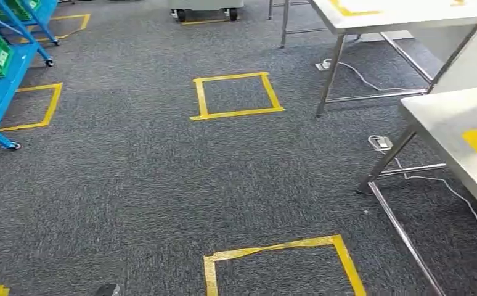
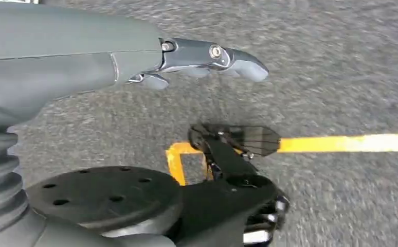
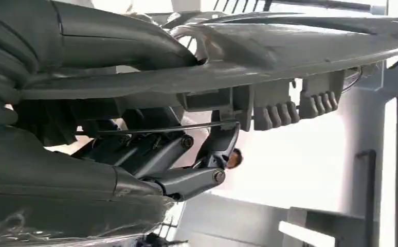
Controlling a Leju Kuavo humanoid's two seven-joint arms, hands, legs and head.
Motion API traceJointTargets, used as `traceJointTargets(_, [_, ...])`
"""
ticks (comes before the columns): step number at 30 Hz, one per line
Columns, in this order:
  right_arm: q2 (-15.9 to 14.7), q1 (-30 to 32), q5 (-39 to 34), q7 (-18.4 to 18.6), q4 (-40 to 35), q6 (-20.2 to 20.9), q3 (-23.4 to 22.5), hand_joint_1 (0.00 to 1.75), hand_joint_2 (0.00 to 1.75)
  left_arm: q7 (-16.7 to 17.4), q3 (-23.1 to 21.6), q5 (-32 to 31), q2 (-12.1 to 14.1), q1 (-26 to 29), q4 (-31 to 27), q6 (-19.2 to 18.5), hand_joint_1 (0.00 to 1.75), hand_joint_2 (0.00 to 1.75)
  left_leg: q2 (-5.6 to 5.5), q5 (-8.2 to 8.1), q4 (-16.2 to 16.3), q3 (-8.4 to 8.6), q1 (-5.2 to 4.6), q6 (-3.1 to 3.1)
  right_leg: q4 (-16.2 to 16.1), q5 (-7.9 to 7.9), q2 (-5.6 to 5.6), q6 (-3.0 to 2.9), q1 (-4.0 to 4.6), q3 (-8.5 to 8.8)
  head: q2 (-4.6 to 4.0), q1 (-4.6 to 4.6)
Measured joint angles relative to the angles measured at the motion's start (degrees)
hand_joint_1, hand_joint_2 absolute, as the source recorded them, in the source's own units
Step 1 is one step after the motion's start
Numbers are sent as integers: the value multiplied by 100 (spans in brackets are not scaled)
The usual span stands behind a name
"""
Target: Take the parts from the cabinet and place them on the table.
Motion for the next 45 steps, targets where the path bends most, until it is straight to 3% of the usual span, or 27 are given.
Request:
traceJointTargets(2, [7, 12, 140, 0, 2, -120, 2, 175, 175, -153, -11, -156, 0, 30, 0, -50, 0, 175, -44, -246, 833, -458, -6, 37, 1, -5, 130, -25, 33, -3, 0, -2])
traceJointTargets(3, [7, 17, 340, -9, 7, -179, 7, 175, 175, -258, -42, -241, 0, 51, 0, -72, 0, 175, -50, -151, 860, -509, -11, 69, 1, -4, 210, -27, 45, 2, 0, 0])
traceJointTargets(6, [-35, 86, 2097, -224, 52, -491, -2, 175, 175, -278, -61, -118, 11, 61, 0, 67, 0, 175, -214, 685, -354, -31, -47, 178, 1, -3, 465, -27, 47, 22, 0, 0])
traceJointTargets(7, [-80, 108, 2801, -312, 100, -535, -26, 175, 175, -122, -50, -57, 26, 55, -2, 178, 0, 175, -538, 842, -768, 152, -45, 207, 0, 1, 527, -20, 30, 7, 0, 0])
traceJointTargets(8, [-124, 105, 3251, -371, 159, -540, -50, 175, 175, -6, -37, -15, 33, 58, 0, 245, 0, 175, -666, 792, -931, 203, -3, 227, 37, -3, 601, 5, 61, -19, 0, 9])
traceJointTargets(9, [-147, 122, 3627, -434, 228, -535, -79, 175, 175, 114, -15, -2, 41, 53, 0, 284, 0, 175, -587, 777, -937, 210, -28, 176, 18, 20, 655, 40, 24, -57, 0, 0])
traceJointTargets(11, [-216, 126, 4330, -723, 371, -600, -229, 175, 175, 225, -7, -78, 65, 62, 0, 241, 0, 175, -484, 790, -950, 213, -70, 214, -49, 75, 807, 138, -28, -83, 0, -2])
traceJointTargets(12, [-262, 128, 4624, -842, 429, -706, -265, 175, 175, 219, -4, -111, 70, 57, -2, 221, 0, 175, -389, 845, -1047, 239, -29, 255, -29, 72, 790, 159, -28, -139, 0, 4])
traceJointTargets(13, [-303, 135, 4927, -950, 520, -886, -282, 175, 175, 188, -4, -138, 77, 49, -2, 208, 0, 175, -310, 856, -1081, 266, -37, 280, 76, -9, 355, 160, 25, -170, 0, 20])
traceJointTargets(14, [-352, 96, 5193, -1022, 592, -1015, -293, 175, 175, 140, -4, -140, 76, 62, -2, 199, 0, 175, -236, 850, -1084, 277, -41, 302, 347, -194, 126, 181, 42, -293, 0, 33])
traceJointTargets(16, [-429, 61, 6041, -1163, 730, -1323, -304, 175, 175, 52, -4, -160, 70, 76, -2, 201, 0, 175, -50, 831, -1083, 294, -54, 328, 1241, -632, -15, 225, 34, -690, 0, 24])
traceJointTargets(18, [-538, 117, 7017, -1198, 905, -1574, -343, 175, 175, -22, -4, -219, 79, 75, -2, 206, 0, 175, 108, 815, -1082, 304, -51, 323, 1685, -725, -40, 273, 23, -878, 0, 31])
traceJointTargets(21, [-740, 206, 7859, -1130, 1230, -1770, -372, 175, 175, -133, -7, -264, 76, 71, -2, 101, 0, 175, 308, 762, -1080, 369, -22, 265, 518, -142, -179, 331, -3, -183, 0, 30])
traceJointTargets(22, [-794, 218, 8000, -1191, 1362, -1726, -380, 175, 175, -140, -11, -304, 83, 70, -2, 39, 0, 175, 362, 731, -1062, 418, -45, 221, 11, -26, -457, 365, -6, 125, 0, 33])
traceJointTargets(23, [-835, 205, 8167, -1289, 1562, -1581, -387, 175, 175, -133, -22, -358, 125, 73, -2, -35, 0, 175, 411, 688, -1049, 434, -80, 180, -57, -69, -566, 305, 16, 173, 0, 18])
traceJointTargets(24, [-892, 214, 8330, -1350, 1690, -1426, -393, 175, 175, -120, -31, -402, 116, 74, -2, -88, 0, 175, 462, 678, -1044, 454, -84, 162, -55, -62, -450, 213, 24, 177, 0, -7])
traceJointTargets(27, [-1088, 227, 8829, -1477, 2091, -982, -424, 175, 175, 6, -65, -461, 116, 28, -2, -175, 0, 175, 647, 650, -1049, 493, -73, 85, -44, -42, -247, 96, 29, 116, 0, -15])
traceJointTargets(29, [-1209, 206, 9124, -1609, 2273, -780, -433, 175, 175, 53, -70, -503, 114, 18, -2, -188, 0, 175, 126, 372, -708, 352, -26, 23, -65, -3, -137, 19, 5, 111, 0, -35])
traceJointTargets(31, [-1259, 183, 9432, -1759, 2424, -632, -382, 175, 175, 121, -72, -516, 114, 26, -2, -197, 0, 175, -37, -109, 266, -116, -22, 27, -64, 12, -13, -13, 8, 75, 0, -33])
traceJointTargets(33, [-1263, 184, 9565, -1786, 2483, -577, -347, 175, 175, 145, -72, -529, 111, 26, -2, -199, 0, 175, -51, -267, 765, -383, -23, 33, -64, 18, 85, -20, 12, 57, 0, -26])
traceJointTargets(35, [-1279, 187, 9584, -1823, 2498, -466, -352, 175, 175, 166, -94, -633, 122, 34, -2, -190, 0, 175, -52, -92, 780, -437, -17, 50, -64, 26, 228, -16, 12, 54, 0, -33])
traceJointTargets(37, [-1266, 321, 9506, -1829, 2418, -278, -376, 175, 175, 169, -151, -706, 162, 22, -2, -181, 0, 175, -127, 464, -62, -67, -3, 81, -64, 38, 364, 7, 8, 65, 0, -30])
traceJointTargets(38, [-1257, 401, 9445, -1829, 2372, -221, -378, 175, 175, 169, -173, -728, 171, 17, -2, -181, 0, 175, -328, 680, -553, 166, 19, 86, -64, 45, 407, 30, 1, 64, 0, -26])
traceJointTargets(39, [-1255, 441, 9411, -1832, 2328, -183, -385, 175, 175, 169, -177, -730, 177, 19, -2, -181, 0, 175, -701, 703, -900, 313, 47, 86, -37, 49, 472, 74, 30, 21, 0, -28])
traceJointTargets(43, [-1237, 605, 9392, -1845, 2264, -150, -420, 175, 175, 177, -210, -730, 190, 15, -2, -181, 0, 175, -410, 723, -966, 325, 26, 180, -134, 156, 760, 240, -29, -91, 0, -28])
traceJointTargets(44, [-1233, 623, 9374, -1856, 2267, -164, -424, 175, 175, 177, -212, -732, 206, 3, -2, -181, 0, 175, -298, 761, -1010, 333, 51, 238, -76, 133, 601, 238, -32, -113, 0, -19])
traceJointTargets(45, [-1242, 628, 9335, -1858, 2267, -190, -417, 175, 175, 177, -214, -736, 208, -2, -2, -179, 0, 175, -226, 762, -1017, 334, 43, 267, 126, -34, 225, 240, 17, -205, 0, 9])
